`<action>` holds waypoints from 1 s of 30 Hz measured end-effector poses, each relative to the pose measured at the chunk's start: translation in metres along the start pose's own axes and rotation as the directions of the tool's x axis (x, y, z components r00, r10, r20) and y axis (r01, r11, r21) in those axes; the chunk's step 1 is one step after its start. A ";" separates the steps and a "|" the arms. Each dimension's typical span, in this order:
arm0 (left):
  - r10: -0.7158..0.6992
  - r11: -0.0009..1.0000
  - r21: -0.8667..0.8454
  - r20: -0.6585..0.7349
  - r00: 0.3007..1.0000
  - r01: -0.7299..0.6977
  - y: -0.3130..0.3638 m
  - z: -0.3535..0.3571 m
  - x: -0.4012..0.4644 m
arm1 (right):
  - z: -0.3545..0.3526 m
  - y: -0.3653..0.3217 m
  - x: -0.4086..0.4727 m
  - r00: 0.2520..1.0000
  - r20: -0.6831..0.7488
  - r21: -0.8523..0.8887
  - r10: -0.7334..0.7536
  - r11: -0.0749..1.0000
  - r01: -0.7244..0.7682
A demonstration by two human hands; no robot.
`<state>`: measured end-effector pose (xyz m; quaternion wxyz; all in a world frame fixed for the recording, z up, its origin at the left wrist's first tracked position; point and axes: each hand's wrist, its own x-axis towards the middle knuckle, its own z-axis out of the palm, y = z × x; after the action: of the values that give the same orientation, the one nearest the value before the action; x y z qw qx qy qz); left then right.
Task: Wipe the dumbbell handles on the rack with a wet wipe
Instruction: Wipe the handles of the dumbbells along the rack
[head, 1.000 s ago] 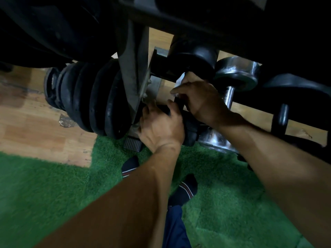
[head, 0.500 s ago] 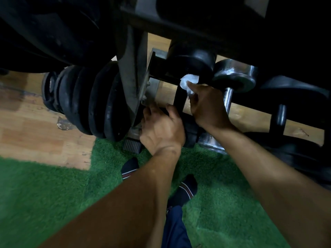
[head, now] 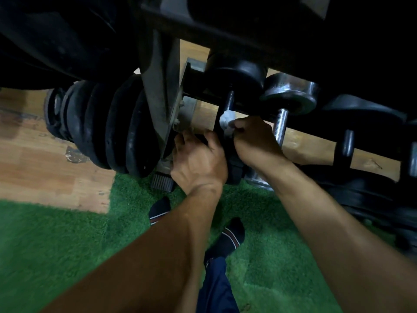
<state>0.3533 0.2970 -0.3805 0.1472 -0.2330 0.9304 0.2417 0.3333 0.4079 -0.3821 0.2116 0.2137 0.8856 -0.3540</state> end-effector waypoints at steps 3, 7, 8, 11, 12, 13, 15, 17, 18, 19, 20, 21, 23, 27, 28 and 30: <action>0.001 1.000 -0.009 -0.001 1.000 -0.001 0.001 -0.002 -0.002 | -0.006 -0.003 0.012 0.997 0.047 0.044 -0.054 0.998 0.052; -0.008 1.000 -0.015 -0.006 1.000 0.008 0.003 -0.004 -0.003 | 0.002 0.000 0.019 0.997 0.074 0.108 0.009 0.994 -0.017; -0.008 1.000 -0.015 -0.009 1.000 0.008 0.003 -0.004 -0.003 | 0.004 0.005 0.020 0.993 0.111 0.140 0.032 0.989 -0.048; -0.003 1.000 -0.020 -0.008 1.000 0.003 0.004 -0.005 -0.004 | 0.002 0.012 0.020 0.952 0.294 0.185 0.085 0.972 -0.144; -0.002 1.000 -0.016 -0.006 1.000 0.002 0.003 -0.005 -0.004 | 0.001 0.011 0.021 0.948 0.301 0.231 0.101 0.957 -0.175; -0.004 1.000 -0.008 -0.005 1.000 0.004 0.003 -0.004 -0.003 | 0.001 0.009 0.022 0.947 0.296 0.309 0.123 0.926 -0.217; -0.002 1.000 0.006 -0.002 1.000 0.002 0.002 -0.002 -0.002 | 0.000 0.003 0.024 0.913 0.344 0.496 0.219 0.784 -0.374; 0.003 1.000 0.005 0.001 1.000 -0.003 0.001 -0.001 -0.002 | -0.001 -0.003 0.029 0.885 0.383 0.613 0.264 0.644 -0.457; 0.002 1.000 0.001 -0.003 1.000 -0.002 0.001 0.000 -0.002 | 0.000 -0.003 0.035 0.891 0.369 0.664 0.266 0.596 -0.452; -0.001 1.000 -0.002 -0.006 1.000 0.001 0.001 0.001 -0.001 | -0.001 -0.005 0.038 0.900 0.341 0.710 0.270 0.553 -0.435; -0.002 1.000 -0.001 -0.006 1.000 0.002 0.000 0.002 -0.001 | -0.001 -0.008 0.041 0.908 0.309 0.750 0.283 0.514 -0.416; -0.001 1.000 0.000 -0.007 1.000 0.001 -0.001 0.002 -0.001 | -0.001 -0.010 0.043 0.915 0.286 0.783 0.286 0.481 -0.395; 0.002 1.000 -0.005 -0.015 1.000 -0.002 -0.002 0.003 -0.001 | 0.002 -0.012 0.044 0.931 0.250 0.814 0.267 0.463 -0.351; -0.002 1.000 -0.029 -0.019 1.000 0.001 0.001 0.001 -0.001 | 0.002 -0.007 0.038 0.919 0.252 0.810 0.302 0.454 -0.371; -0.003 1.000 -0.031 -0.020 1.000 0.002 0.000 0.001 -0.001 | 0.002 -0.002 0.035 0.918 0.227 0.814 0.325 0.454 -0.362; -0.002 0.999 -0.042 -0.020 1.000 0.001 -0.001 0.001 -0.002 | 0.001 0.006 0.029 0.939 0.159 0.775 0.305 0.550 -0.310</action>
<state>0.3555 0.2974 -0.3807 0.1331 -0.2394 0.9263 0.2589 0.3131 0.4177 -0.4015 0.1565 0.4352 0.5857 -0.6656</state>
